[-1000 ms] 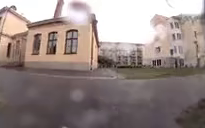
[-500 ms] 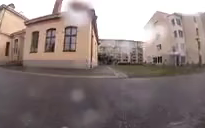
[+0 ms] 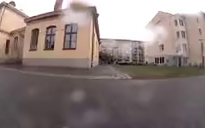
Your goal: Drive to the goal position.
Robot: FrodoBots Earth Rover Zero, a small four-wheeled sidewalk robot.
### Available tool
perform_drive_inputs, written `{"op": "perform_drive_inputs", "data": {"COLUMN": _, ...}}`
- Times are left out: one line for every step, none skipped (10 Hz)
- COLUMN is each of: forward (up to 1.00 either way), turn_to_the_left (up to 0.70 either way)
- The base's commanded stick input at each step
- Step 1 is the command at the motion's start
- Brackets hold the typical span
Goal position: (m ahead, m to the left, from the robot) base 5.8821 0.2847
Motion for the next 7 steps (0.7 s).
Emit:
{"op": "perform_drive_inputs", "data": {"forward": 0.85, "turn_to_the_left": 0.0}}
{"op": "perform_drive_inputs", "data": {"forward": 0.85, "turn_to_the_left": 0.0}}
{"op": "perform_drive_inputs", "data": {"forward": 0.85, "turn_to_the_left": 0.0}}
{"op": "perform_drive_inputs", "data": {"forward": 0.85, "turn_to_the_left": 0.0}}
{"op": "perform_drive_inputs", "data": {"forward": 0.85, "turn_to_the_left": 0.0}}
{"op": "perform_drive_inputs", "data": {"forward": 0.85, "turn_to_the_left": -0.05}}
{"op": "perform_drive_inputs", "data": {"forward": 0.85, "turn_to_the_left": -0.11}}
